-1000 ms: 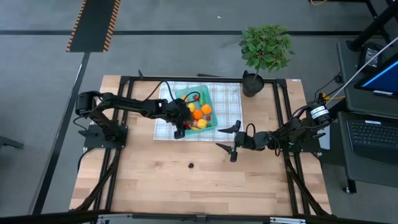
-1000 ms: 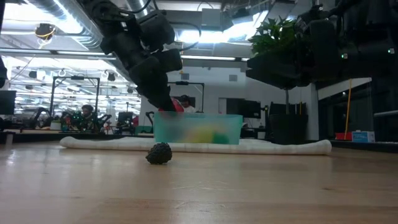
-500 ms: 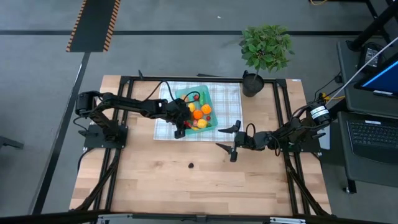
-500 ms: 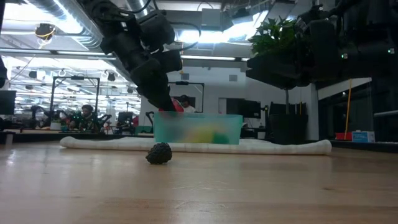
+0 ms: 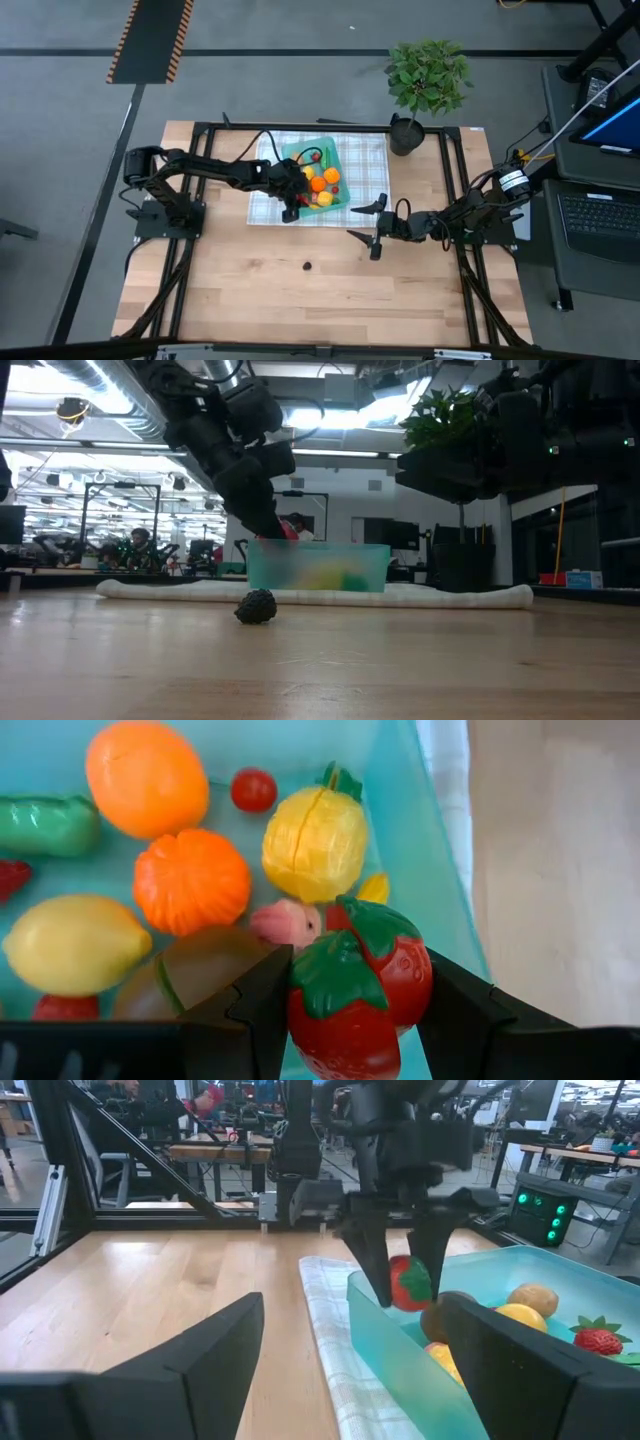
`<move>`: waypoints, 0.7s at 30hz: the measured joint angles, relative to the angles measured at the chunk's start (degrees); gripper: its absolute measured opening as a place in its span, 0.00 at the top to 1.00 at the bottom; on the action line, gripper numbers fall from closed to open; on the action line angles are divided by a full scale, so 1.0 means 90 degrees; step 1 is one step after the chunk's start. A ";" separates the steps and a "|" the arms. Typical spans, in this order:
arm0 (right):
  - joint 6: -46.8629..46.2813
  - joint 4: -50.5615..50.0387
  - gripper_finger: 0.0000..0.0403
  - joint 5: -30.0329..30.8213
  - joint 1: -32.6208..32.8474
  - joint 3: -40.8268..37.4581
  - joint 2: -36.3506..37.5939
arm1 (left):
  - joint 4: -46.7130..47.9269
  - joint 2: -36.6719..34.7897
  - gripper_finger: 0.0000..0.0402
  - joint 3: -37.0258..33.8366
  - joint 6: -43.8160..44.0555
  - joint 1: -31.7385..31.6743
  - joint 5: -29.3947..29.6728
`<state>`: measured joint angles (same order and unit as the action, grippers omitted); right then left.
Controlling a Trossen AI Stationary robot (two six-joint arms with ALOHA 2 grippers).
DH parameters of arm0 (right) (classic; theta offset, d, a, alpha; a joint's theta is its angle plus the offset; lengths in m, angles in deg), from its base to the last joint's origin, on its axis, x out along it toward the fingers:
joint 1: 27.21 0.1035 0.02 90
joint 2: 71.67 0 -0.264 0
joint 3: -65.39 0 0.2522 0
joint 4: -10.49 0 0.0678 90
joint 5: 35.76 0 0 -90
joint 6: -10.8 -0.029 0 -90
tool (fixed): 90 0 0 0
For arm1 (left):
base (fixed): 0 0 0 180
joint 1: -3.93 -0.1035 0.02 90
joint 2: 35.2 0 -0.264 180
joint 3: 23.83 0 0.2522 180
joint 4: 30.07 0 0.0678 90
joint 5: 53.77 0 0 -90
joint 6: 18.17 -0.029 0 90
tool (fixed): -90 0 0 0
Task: Pick and placing Produce into tupperware
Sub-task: Put the red strawberry into the blue bin
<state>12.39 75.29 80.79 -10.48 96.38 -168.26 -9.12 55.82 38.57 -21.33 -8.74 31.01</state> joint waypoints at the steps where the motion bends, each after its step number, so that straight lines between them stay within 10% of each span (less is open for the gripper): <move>1: 0.0001 0.0000 0.24 0.0001 0.0000 0.0000 0.0000 | -0.0002 0.0050 0.58 -0.0004 0.0000 0.0000 0.0006; 21: 0.0014 -0.0017 0.24 0.0002 -0.0041 0.0000 0.0000 | -0.0070 0.0421 0.53 -0.0002 -0.0061 -0.0021 0.0007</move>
<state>12.51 75.14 80.81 -10.85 96.38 -168.26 -9.74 59.60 38.55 -21.87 -8.92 31.07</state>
